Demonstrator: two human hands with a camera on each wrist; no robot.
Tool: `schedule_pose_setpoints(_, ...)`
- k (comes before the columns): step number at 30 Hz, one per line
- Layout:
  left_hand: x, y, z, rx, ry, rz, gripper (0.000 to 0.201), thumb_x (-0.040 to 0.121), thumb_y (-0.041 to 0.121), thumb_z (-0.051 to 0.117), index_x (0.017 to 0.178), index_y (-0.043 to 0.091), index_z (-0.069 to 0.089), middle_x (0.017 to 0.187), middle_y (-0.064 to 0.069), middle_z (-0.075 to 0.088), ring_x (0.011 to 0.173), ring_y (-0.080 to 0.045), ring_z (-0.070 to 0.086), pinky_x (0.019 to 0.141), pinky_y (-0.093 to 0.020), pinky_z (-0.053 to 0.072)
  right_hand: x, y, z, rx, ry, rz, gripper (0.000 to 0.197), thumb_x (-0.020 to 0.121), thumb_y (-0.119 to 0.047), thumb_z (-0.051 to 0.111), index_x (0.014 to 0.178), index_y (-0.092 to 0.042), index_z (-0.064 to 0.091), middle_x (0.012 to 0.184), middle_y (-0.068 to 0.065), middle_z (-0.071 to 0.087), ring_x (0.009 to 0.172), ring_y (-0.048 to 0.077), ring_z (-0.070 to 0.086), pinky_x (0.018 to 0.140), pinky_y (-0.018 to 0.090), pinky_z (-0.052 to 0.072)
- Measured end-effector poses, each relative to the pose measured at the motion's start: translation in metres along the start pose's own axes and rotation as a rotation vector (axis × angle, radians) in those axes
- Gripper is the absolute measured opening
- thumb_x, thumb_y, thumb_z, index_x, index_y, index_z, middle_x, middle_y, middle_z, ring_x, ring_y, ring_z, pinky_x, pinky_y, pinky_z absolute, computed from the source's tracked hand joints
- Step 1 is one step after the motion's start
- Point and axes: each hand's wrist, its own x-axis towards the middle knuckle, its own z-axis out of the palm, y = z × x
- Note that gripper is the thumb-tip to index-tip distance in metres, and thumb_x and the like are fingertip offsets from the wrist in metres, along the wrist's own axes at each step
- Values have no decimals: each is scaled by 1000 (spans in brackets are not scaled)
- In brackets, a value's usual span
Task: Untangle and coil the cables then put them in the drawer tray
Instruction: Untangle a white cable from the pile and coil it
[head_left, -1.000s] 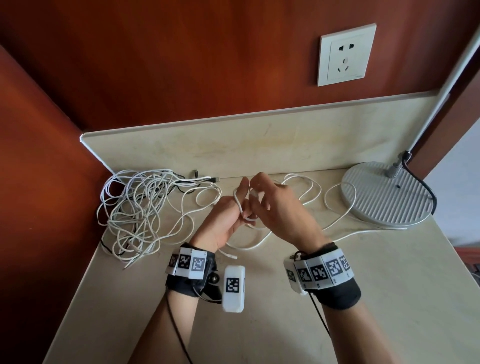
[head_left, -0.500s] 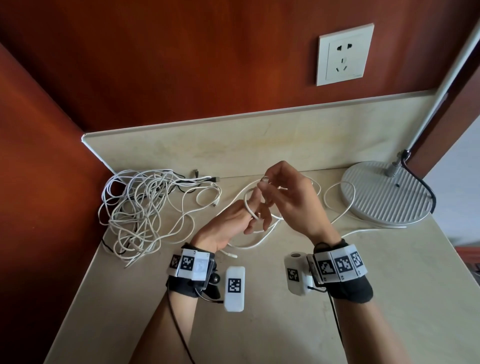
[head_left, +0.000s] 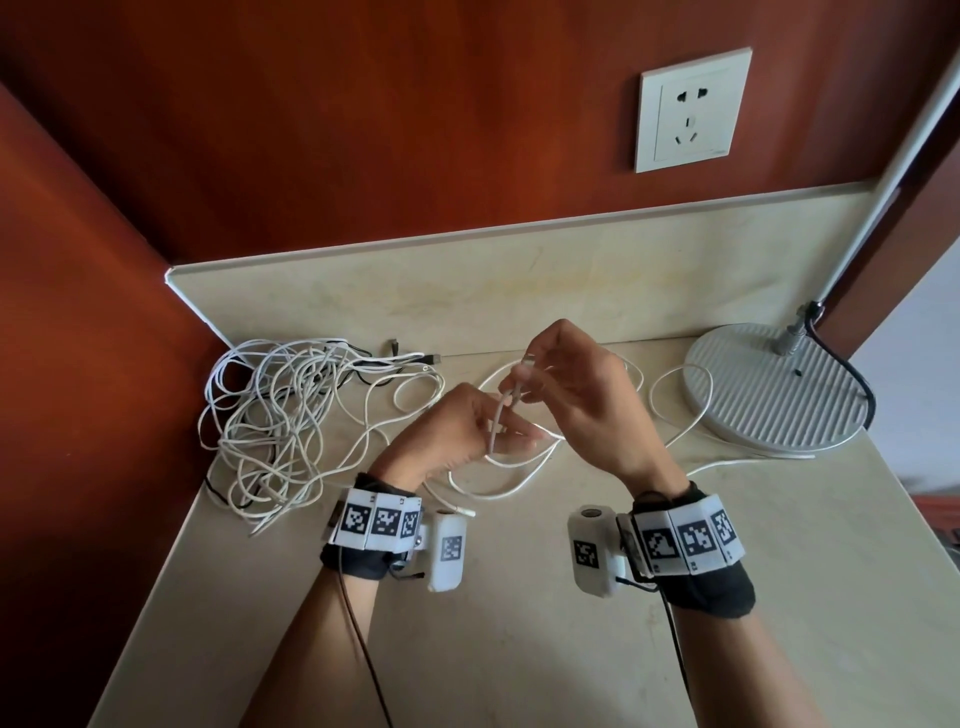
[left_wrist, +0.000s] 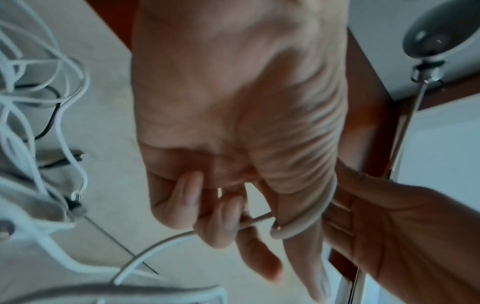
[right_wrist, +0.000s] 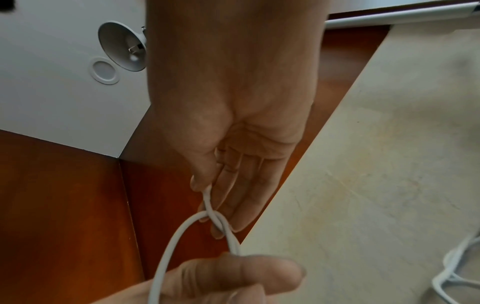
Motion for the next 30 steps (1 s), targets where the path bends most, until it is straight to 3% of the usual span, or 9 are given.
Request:
schedule_pose_setpoints(4, 1, 6, -5, 53, 122, 63, 20, 82, 13, 86, 101, 17, 83, 108, 16, 66, 77, 19, 57, 76, -2, 37, -1, -6, 4, 47, 68, -30, 13, 106, -14, 60, 100, -7, 51, 102, 4, 79, 98, 24, 76, 87, 54, 59)
schedule_pose_setpoints(5, 2, 7, -7, 41, 134, 72, 20, 81, 14, 87, 100, 17, 83, 112, 18, 63, 106, 10, 63, 72, -14, 45, -1, -6, 6, 51, 73, -39, 13, 106, -17, 59, 100, -9, 49, 105, 4, 79, 101, 25, 75, 88, 55, 58)
schedule_pose_setpoints(6, 2, 8, -8, 43, 139, 75, 20, 80, 16, 88, 99, 19, 84, 116, 19, 62, 115, -4, 30, 93, -27, 44, -1, -6, 7, 56, 77, -41, 13, 107, -18, 57, 100, -11, 48, 106, 4, 79, 101, 27, 75, 88, 56, 58)
schedule_pose_setpoints(8, 1, 9, -9, 58, 143, 86, 20, 76, 20, 90, 95, 25, 84, 110, 21, 71, 119, 0, 31, 71, -23, 41, -1, -6, 7, 89, 95, -25, 14, 108, -15, 54, 102, -6, 46, 102, 7, 79, 98, 28, 76, 88, 55, 59)
schedule_pose_setpoints(9, 0, 10, -10, 52, 138, 82, 21, 74, 22, 91, 93, 27, 84, 100, 20, 76, 113, -3, 62, 70, -17, 40, -1, -7, 5, 116, 107, -13, 15, 109, -14, 53, 102, -2, 45, 100, 10, 79, 96, 29, 76, 86, 54, 60)
schedule_pose_setpoints(10, 0, 10, -10, 44, 126, 91, 22, 72, 26, 92, 92, 28, 85, 92, 18, 76, 87, 5, 65, 75, -15, 43, -1, -9, 4, 145, 121, 1, 16, 109, -13, 53, 102, -1, 44, 97, 12, 78, 93, 30, 76, 84, 53, 61)
schedule_pose_setpoints(17, -1, 10, -1, 61, 5, 116, 29, 67, 23, 94, 94, 29, 84, 89, 19, 62, 96, -22, 67, 91, -42, 59, 2, -5, 3, 219, 227, 126, 26, 106, -20, 59, 101, 4, 49, 78, 19, 72, 64, 32, 71, 48, 34, 51)
schedule_pose_setpoints(21, -4, 14, 6, 51, -98, 113, 38, 64, 12, 96, 100, 10, 83, 101, 3, 69, 95, -12, 68, 87, -19, 52, 6, 5, 4, 225, 189, 218, 29, 102, -23, 66, 97, 5, 58, 68, 11, 69, 52, 24, 59, 46, 29, 42)
schedule_pose_setpoints(30, -11, 21, 7, -133, -148, 256, 96, 71, 74, 63, 112, -12, 71, 79, 25, 62, 79, 8, 55, 75, -6, 36, 7, 6, -1, 257, 77, 207, 18, 99, -23, 69, 109, -9, 66, 69, 9, 66, 64, 21, 63, 54, 27, 49)
